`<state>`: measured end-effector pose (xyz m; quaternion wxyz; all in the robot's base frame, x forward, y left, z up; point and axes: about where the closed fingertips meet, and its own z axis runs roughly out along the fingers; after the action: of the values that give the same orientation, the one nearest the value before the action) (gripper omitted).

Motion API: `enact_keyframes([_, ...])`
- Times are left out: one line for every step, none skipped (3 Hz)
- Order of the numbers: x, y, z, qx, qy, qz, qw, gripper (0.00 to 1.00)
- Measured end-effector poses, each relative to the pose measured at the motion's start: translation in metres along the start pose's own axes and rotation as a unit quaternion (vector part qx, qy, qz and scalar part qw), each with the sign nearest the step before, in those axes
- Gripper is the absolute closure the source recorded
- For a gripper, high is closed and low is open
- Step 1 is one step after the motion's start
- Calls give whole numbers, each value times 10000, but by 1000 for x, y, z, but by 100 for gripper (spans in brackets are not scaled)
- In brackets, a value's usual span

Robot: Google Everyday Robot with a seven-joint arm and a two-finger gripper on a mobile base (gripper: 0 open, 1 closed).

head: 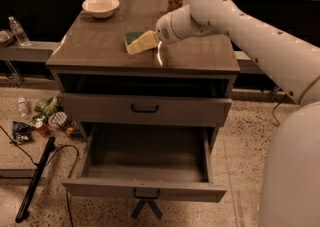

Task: Place sponge into middle drawer

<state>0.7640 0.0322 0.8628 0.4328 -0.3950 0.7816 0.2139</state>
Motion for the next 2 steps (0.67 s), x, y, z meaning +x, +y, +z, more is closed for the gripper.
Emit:
enact_keyframes([5,-6,21,-3,-91,103,9999,13])
enact_keyframes([9,-10,32,6,-155,209,9997,44])
